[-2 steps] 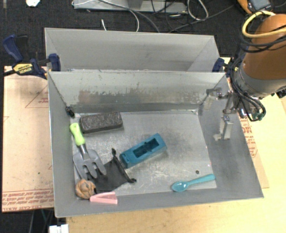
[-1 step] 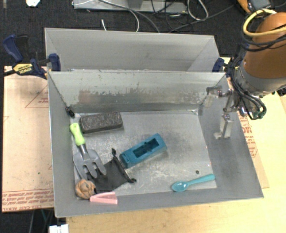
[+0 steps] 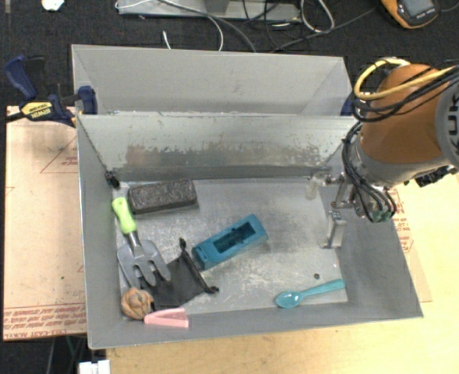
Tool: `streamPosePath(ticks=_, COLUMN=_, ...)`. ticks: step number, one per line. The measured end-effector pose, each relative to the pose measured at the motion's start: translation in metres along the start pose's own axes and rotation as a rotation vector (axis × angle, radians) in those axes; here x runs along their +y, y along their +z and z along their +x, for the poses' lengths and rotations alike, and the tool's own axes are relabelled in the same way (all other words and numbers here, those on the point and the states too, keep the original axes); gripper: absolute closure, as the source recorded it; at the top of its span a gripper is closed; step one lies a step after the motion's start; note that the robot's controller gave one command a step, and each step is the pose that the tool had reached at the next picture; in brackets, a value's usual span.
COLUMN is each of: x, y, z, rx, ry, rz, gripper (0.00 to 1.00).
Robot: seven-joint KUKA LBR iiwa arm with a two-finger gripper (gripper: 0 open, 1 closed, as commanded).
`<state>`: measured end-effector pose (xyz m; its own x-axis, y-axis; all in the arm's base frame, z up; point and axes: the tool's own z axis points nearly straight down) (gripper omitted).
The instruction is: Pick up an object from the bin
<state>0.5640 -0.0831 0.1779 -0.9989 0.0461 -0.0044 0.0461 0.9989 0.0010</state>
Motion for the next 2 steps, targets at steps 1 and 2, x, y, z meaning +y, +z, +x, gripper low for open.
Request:
streamPosePath(ticks=1, x=-0.017, y=0.047, z=0.015, rx=-0.011, ry=-0.039, rz=0.003, gripper=0.0)
streamPosePath(ticks=2, x=0.04, y=0.049, z=-0.014, rx=-0.005, ry=0.036, rz=-0.001, gripper=0.0)
